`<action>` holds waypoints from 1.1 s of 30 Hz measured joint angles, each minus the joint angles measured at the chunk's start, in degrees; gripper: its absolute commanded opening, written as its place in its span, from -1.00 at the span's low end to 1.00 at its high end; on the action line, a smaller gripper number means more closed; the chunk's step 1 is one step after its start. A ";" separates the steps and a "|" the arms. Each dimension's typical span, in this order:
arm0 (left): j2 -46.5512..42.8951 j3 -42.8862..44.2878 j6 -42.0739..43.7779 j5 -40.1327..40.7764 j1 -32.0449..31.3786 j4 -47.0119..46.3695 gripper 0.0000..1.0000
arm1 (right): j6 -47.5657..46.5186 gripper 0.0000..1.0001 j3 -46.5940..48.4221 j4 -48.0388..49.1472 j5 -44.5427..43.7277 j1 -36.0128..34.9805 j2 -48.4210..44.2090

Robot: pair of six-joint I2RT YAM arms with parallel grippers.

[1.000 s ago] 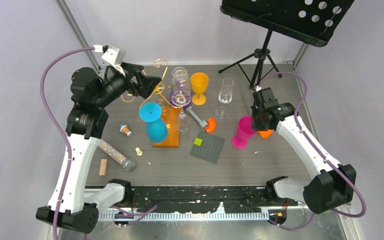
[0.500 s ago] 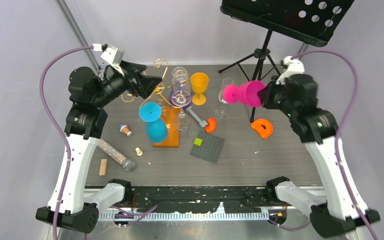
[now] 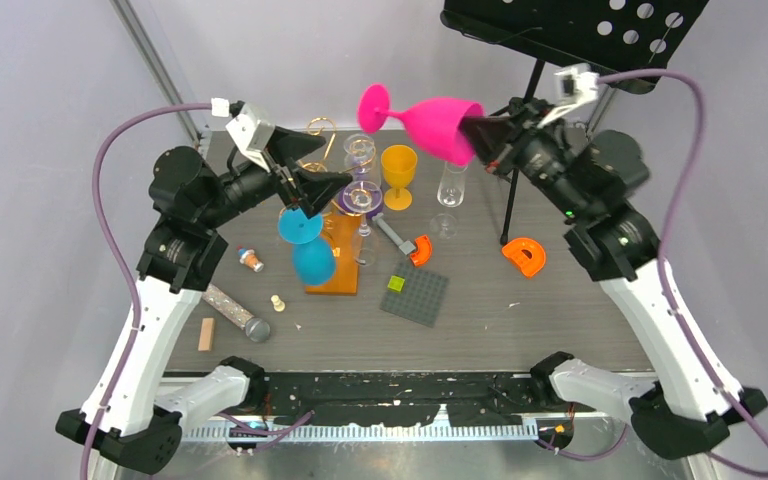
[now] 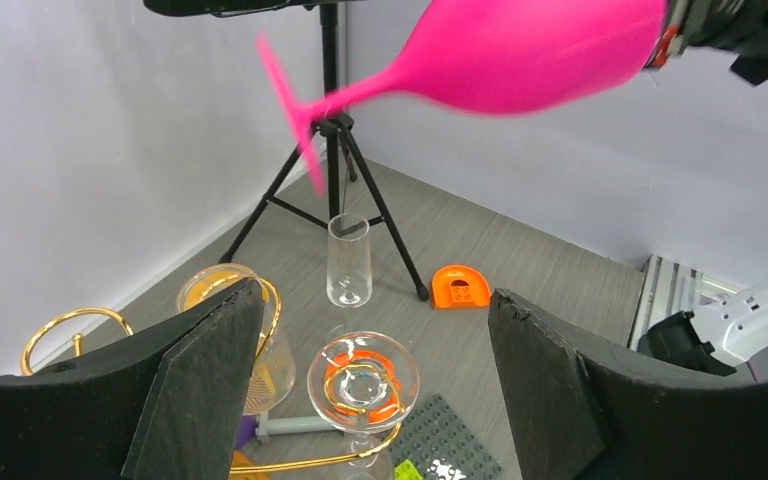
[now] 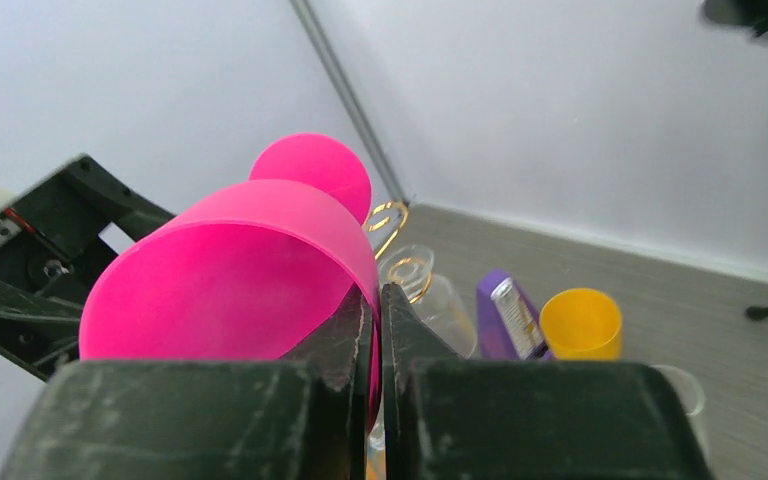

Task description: Place the wine glass upside down on the wine glass rack

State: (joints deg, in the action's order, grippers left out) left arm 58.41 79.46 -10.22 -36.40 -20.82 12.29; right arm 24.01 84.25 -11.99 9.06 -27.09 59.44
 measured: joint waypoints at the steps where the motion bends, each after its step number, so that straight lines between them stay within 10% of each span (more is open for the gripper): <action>1: 0.00 -0.02 0.20 0.76 -0.61 -0.02 0.65 | -0.17 -0.90 0.07 0.50 -0.33 -1.64 1.40; 17: -0.42 -6.23 -0.98 12.72 -1.36 -7.04 0.37 | -1.44 -0.89 -3.50 9.79 2.78 -8.74 0.28; 33: -1.07 -9.99 -2.75 8.39 -1.70 -15.34 0.42 | -2.86 -0.90 -6.23 13.07 1.88 -10.40 0.52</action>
State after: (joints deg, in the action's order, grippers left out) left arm 57.34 69.47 -12.97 -28.01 -22.52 -3.05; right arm 21.15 78.02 1.08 10.94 -37.50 59.96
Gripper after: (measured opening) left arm 0.709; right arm 0.079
